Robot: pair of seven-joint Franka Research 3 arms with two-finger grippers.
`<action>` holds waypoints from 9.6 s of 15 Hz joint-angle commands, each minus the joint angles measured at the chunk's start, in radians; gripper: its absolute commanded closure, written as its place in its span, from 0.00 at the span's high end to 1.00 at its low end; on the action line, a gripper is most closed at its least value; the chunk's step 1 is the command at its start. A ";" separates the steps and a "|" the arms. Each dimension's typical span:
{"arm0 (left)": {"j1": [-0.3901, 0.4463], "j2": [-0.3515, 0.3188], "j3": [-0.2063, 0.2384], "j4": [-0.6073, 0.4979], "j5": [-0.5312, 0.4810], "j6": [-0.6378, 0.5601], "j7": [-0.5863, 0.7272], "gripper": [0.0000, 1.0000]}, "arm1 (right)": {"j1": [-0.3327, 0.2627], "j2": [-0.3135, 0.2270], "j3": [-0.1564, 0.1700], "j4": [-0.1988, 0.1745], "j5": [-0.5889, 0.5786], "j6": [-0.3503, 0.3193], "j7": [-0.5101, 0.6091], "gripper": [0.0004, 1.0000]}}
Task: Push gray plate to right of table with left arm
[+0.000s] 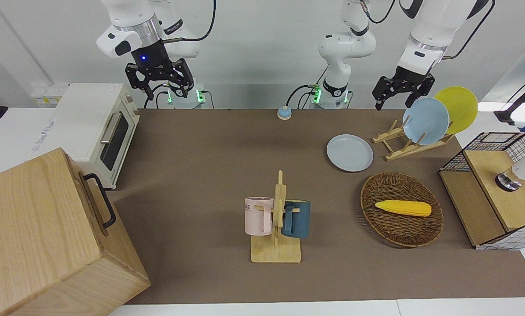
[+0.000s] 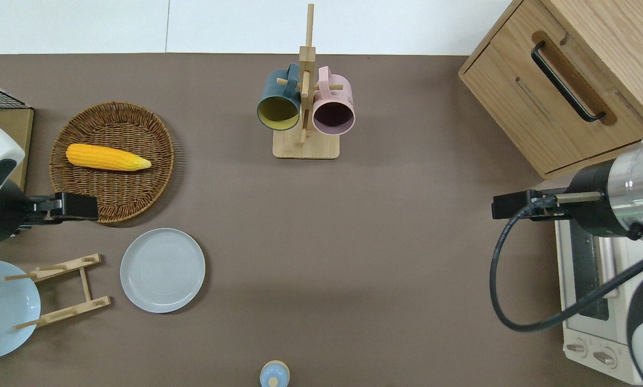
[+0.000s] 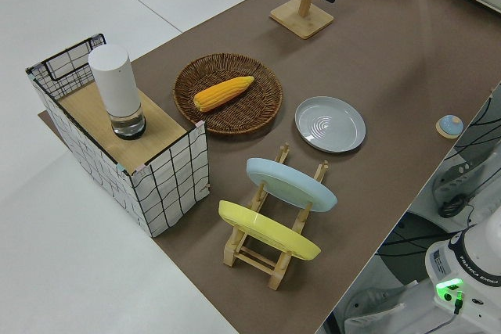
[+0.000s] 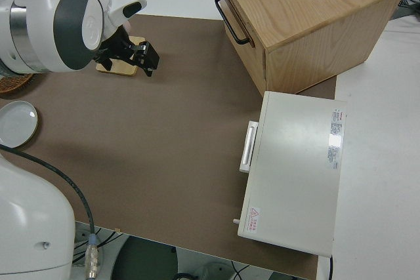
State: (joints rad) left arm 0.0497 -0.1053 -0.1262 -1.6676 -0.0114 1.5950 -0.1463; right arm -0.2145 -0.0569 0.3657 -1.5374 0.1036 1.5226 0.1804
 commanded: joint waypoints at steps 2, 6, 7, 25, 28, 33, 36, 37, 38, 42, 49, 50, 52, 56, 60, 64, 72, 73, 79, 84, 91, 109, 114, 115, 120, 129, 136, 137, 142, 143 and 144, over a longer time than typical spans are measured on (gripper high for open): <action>0.009 -0.033 0.026 -0.027 -0.021 -0.021 0.025 0.99 | -0.006 0.006 0.004 0.013 0.016 -0.005 0.002 1.00; 0.009 -0.036 0.042 -0.029 -0.021 -0.020 0.056 0.99 | -0.006 0.006 0.004 0.014 0.016 -0.005 0.002 1.00; 0.010 -0.036 0.042 -0.029 -0.021 -0.020 0.056 0.99 | -0.006 0.006 0.004 0.014 0.016 -0.005 0.002 1.00; 0.007 -0.054 0.082 -0.087 -0.022 0.005 0.073 0.99 | -0.006 0.006 0.004 0.014 0.016 -0.005 0.002 1.00; -0.001 -0.025 0.080 -0.138 -0.019 0.035 0.077 0.99 | -0.006 0.006 0.004 0.014 0.016 -0.005 0.002 1.00; 0.010 -0.027 0.115 -0.216 -0.024 0.103 0.106 0.99 | -0.006 0.006 0.004 0.014 0.016 -0.005 0.002 1.00; 0.010 -0.019 0.128 -0.290 -0.036 0.166 0.109 0.99 | -0.006 0.006 0.004 0.014 0.016 -0.005 0.002 1.00; 0.010 -0.019 0.128 -0.319 -0.036 0.190 0.119 0.99 | -0.006 0.006 0.004 0.014 0.016 -0.005 0.002 1.00; 0.012 -0.022 0.128 -0.346 -0.038 0.219 0.120 0.99 | -0.006 0.006 0.004 0.014 0.016 -0.005 0.002 1.00; 0.012 -0.022 0.129 -0.405 -0.038 0.249 0.142 0.99 | -0.006 0.006 0.004 0.014 0.016 -0.005 0.002 1.00; 0.030 -0.027 0.129 -0.517 -0.039 0.330 0.186 0.99 | -0.006 0.006 0.004 0.014 0.016 -0.005 0.002 1.00; 0.030 -0.027 0.129 -0.538 -0.039 0.350 0.191 0.99 | -0.006 0.006 0.004 0.014 0.016 -0.005 0.002 1.00; 0.033 -0.027 0.129 -0.579 -0.039 0.384 0.208 0.99 | -0.006 0.006 0.004 0.014 0.016 -0.005 0.002 1.00; 0.053 -0.025 0.131 -0.664 -0.038 0.454 0.260 0.99 | -0.006 0.006 0.004 0.014 0.016 -0.005 0.002 1.00; 0.053 -0.020 0.131 -0.731 -0.039 0.522 0.261 0.99 | -0.006 0.006 0.004 0.014 0.016 -0.005 0.002 1.00; 0.053 -0.011 0.131 -0.773 -0.039 0.562 0.281 0.98 | -0.006 0.006 0.004 0.014 0.016 -0.005 0.002 1.00; 0.070 0.012 0.131 -0.787 -0.062 0.588 0.281 0.86 | -0.006 0.006 0.004 0.014 0.016 -0.005 0.002 1.00; 0.068 0.015 0.131 -0.787 -0.062 0.591 0.281 0.85 | -0.006 0.006 0.004 0.014 0.016 -0.005 0.002 1.00; 0.061 0.062 0.129 -0.787 -0.081 0.635 0.280 0.65 | -0.006 0.006 0.004 0.014 0.016 -0.005 0.002 1.00; 0.059 0.075 0.128 -0.785 -0.082 0.643 0.275 0.15 | -0.006 0.006 0.004 0.014 0.016 -0.005 0.002 1.00; 0.058 0.078 0.117 -0.785 -0.111 0.645 0.267 0.00 | -0.006 0.006 0.004 0.014 0.016 -0.005 0.002 1.00; -0.163 0.082 0.105 -0.785 -0.137 0.674 0.001 0.00 | -0.006 0.006 0.004 0.014 0.016 -0.005 0.002 1.00; -0.255 0.082 0.105 -0.784 -0.171 0.678 -0.070 0.00 | -0.006 0.006 0.004 0.014 0.016 -0.005 0.002 1.00; -0.272 0.082 0.105 -0.782 -0.179 0.684 -0.081 0.00 | -0.006 0.006 0.004 0.014 0.016 -0.005 0.002 1.00; -0.356 0.084 0.105 -0.781 -0.194 0.721 -0.179 0.00 | -0.006 0.006 0.004 0.014 0.016 -0.005 0.002 1.00; -0.447 0.119 0.076 -0.771 -0.200 0.812 -0.361 0.00 | -0.006 0.006 0.004 0.014 0.016 -0.005 0.002 1.00; -0.449 0.139 0.002 -0.747 -0.199 0.839 -0.473 0.00 | -0.006 0.006 0.004 0.014 0.016 -0.005 0.002 1.00; -0.449 0.144 -0.006 -0.744 -0.200 0.841 -0.478 0.00 | -0.006 0.006 0.004 0.014 0.016 -0.005 0.002 1.00; -0.449 0.184 -0.059 -0.701 -0.206 0.869 -0.535 0.00 | -0.006 0.006 0.004 0.014 0.016 -0.005 0.002 1.00; -0.449 0.185 -0.067 -0.699 -0.206 0.870 -0.538 0.00 | -0.006 0.006 0.004 0.014 0.016 -0.005 0.002 1.00; -0.449 0.185 -0.073 -0.699 -0.206 0.870 -0.547 0.00 | -0.006 0.006 0.004 0.014 0.016 -0.005 0.002 1.00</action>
State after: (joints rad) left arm -0.3875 0.0404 -0.1893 -2.3887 -0.2027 2.4459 -0.6656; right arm -0.2145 -0.0569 0.3657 -1.5374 0.1036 1.5226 0.1804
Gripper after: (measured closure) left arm 0.956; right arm 0.004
